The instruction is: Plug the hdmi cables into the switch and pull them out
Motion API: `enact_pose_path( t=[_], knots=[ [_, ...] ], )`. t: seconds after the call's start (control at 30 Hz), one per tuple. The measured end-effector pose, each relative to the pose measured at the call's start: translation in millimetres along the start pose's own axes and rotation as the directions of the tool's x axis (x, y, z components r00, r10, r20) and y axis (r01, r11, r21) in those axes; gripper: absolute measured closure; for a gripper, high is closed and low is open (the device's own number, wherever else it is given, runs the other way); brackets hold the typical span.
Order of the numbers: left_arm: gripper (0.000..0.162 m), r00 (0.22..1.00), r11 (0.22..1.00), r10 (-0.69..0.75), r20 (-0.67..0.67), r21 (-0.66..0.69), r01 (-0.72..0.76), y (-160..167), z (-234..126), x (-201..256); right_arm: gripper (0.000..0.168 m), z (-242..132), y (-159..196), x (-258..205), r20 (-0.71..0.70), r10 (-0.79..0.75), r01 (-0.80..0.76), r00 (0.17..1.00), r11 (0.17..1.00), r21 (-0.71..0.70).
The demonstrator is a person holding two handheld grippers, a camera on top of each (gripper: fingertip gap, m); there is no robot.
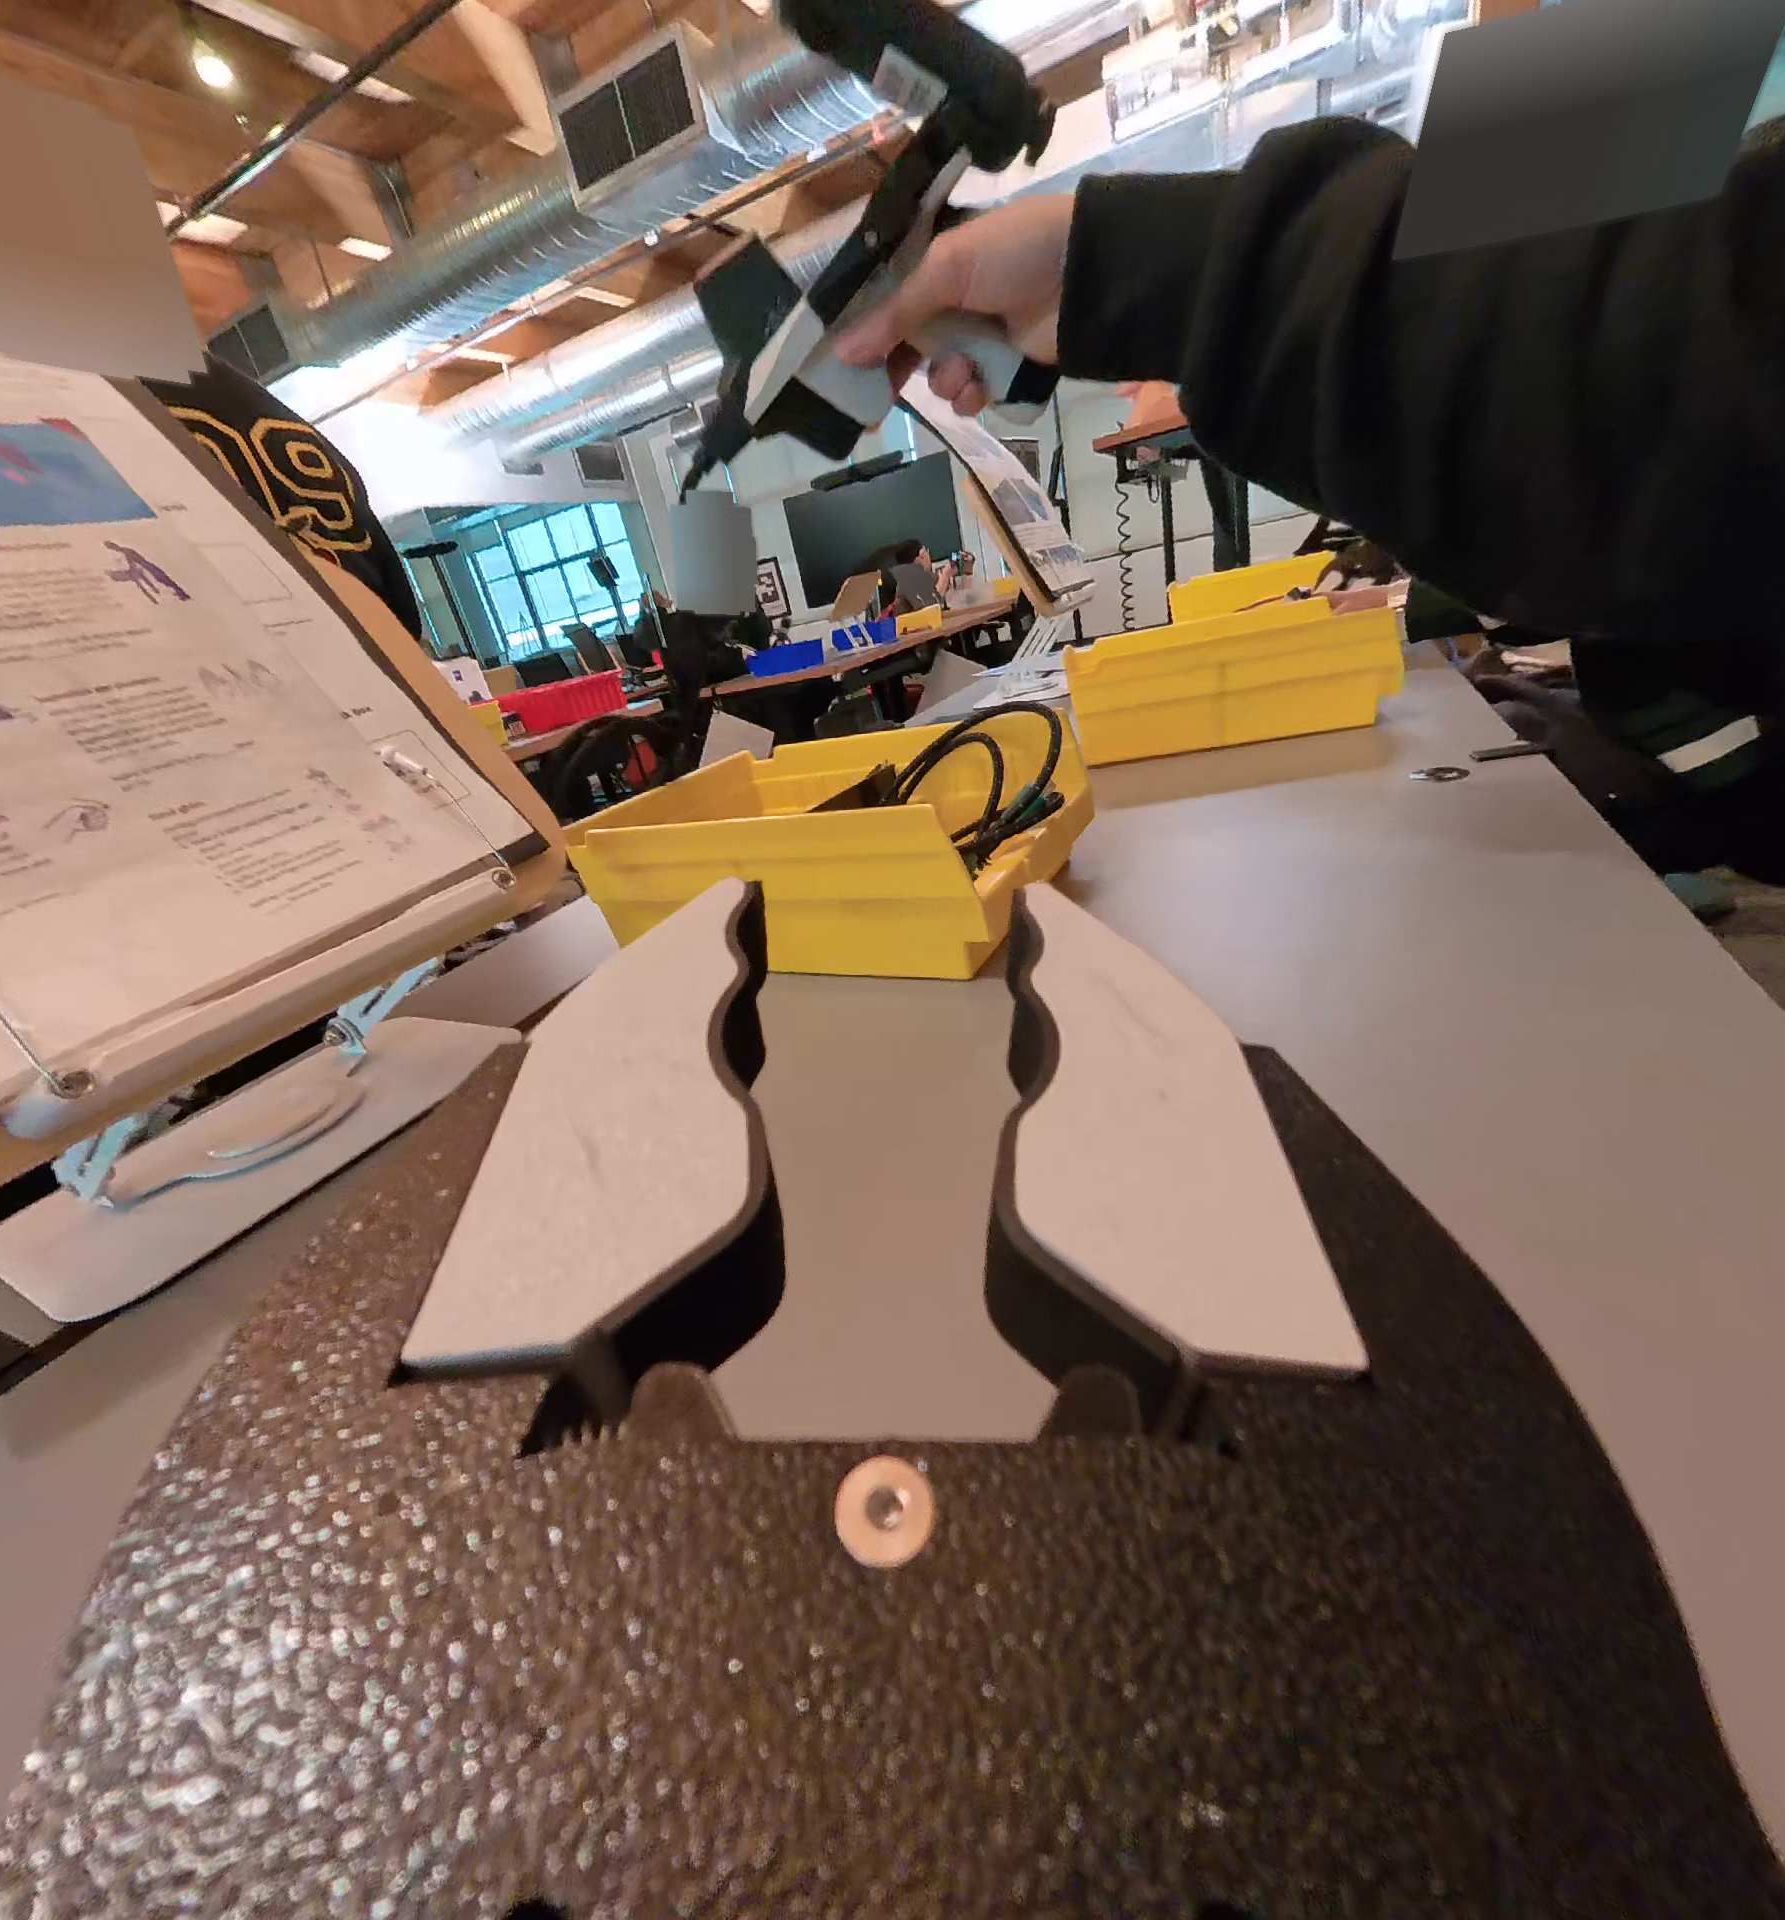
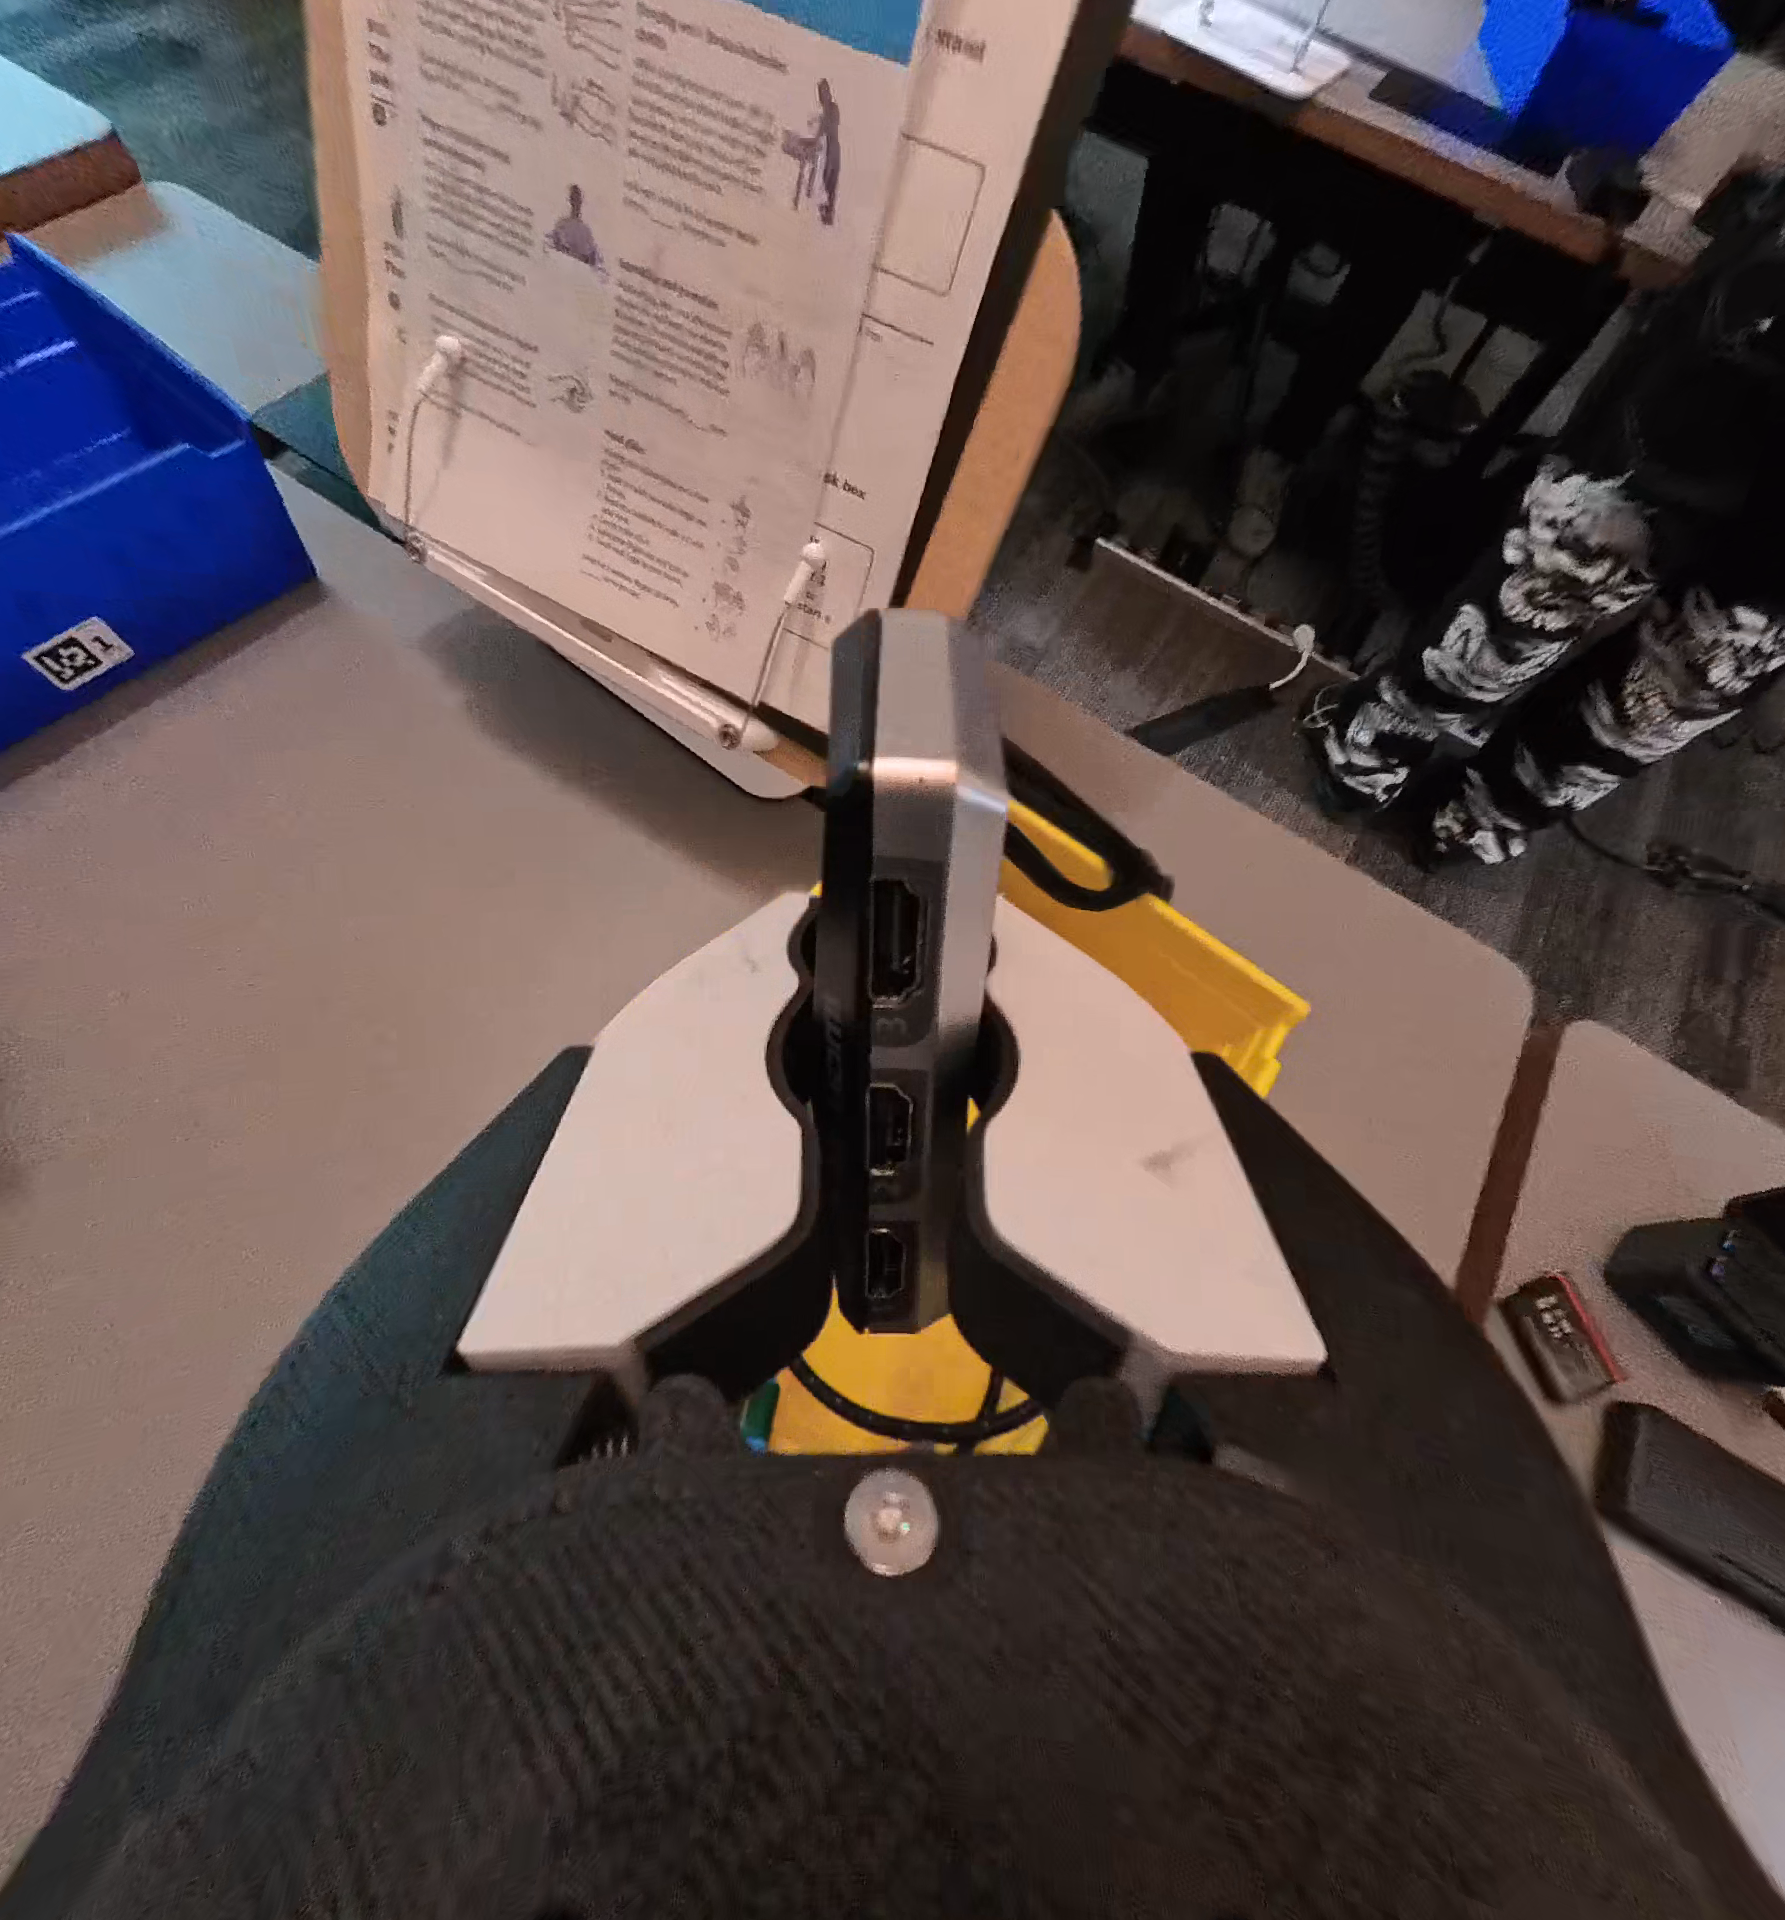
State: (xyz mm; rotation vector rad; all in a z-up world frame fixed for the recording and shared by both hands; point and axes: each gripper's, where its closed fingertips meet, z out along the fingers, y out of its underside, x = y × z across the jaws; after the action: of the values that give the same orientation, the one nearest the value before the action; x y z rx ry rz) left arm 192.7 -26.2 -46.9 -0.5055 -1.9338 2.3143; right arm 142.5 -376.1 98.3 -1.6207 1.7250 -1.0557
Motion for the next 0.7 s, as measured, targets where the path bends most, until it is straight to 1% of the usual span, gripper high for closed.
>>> enact_pose_path(
  t=[0.07, 0.13, 0.2, 0.27, 0.3, 0.37, 0.47, 0.57, 0.63, 0.7],
  knots=[
    [0.118, 1.000, 1.000, -0.017, 0.002, -0.004, 0.017, 1, -1, -2, 0.145, -17, -14, 5, -0.085, -0.042, 0.046, 0.995, 0.998, 0.050],
    [0.118, 1.000, 1.000, -0.026, 0.006, 0.014, 0.026, -2, -3, -3, 0.145, -34, -24, 18, -0.160, -0.025, 0.042, 0.987, 0.994, 0.105],
    [0.118, 0.999, 0.999, -0.043, -0.005, 0.021, 0.043, -4, -2, -2, 0.144, -45, -29, 24, -0.154, 0.013, 0.011, 0.988, 0.988, 0.151],
    [0.118, 0.999, 0.999, -0.051, -0.015, 0.015, 0.051, -3, -1, -1, 0.145, -56, -38, 26, -0.153, 0.061, -0.024, 0.986, 0.972, 0.234],
    [0.118, 0.999, 0.999, -0.047, -0.018, 0.011, 0.048, -2, -1, 0, 0.145, -62, -44, 23, -0.145, 0.062, -0.021, 0.988, 0.963, 0.268],
    [0.118, 0.999, 0.999, -0.044, -0.020, 0.004, 0.045, -1, 0, 1, 0.144, -72, -58, 23, -0.189, 0.050, 0.016, 0.981, 0.944, 0.331],
    [0.118, 0.998, 0.999, -0.051, -0.029, 0.000, 0.051, 0, 1, 2, 0.144, -71, -72, 30, -0.254, 0.024, 0.070, 0.967, 0.932, 0.355],
    [0.118, 0.998, 0.999, -0.051, -0.029, -0.012, 0.051, 3, 1, 2, 0.145, -64, -87, 33, -0.268, -0.016, 0.129, 0.963, 0.904, 0.408],
    [0.118, 0.998, 0.998, -0.053, -0.028, -0.020, 0.052, 5, 1, 2, 0.144, -57, -95, 24, -0.220, -0.039, 0.139, 0.975, 0.877, 0.460],
    [0.118, 0.998, 0.998, -0.057, -0.032, -0.020, 0.056, 5, 2, 3, 0.144, -55, -104, 16, -0.219, -0.026, 0.139, 0.975, 0.846, 0.514]
  ],
)
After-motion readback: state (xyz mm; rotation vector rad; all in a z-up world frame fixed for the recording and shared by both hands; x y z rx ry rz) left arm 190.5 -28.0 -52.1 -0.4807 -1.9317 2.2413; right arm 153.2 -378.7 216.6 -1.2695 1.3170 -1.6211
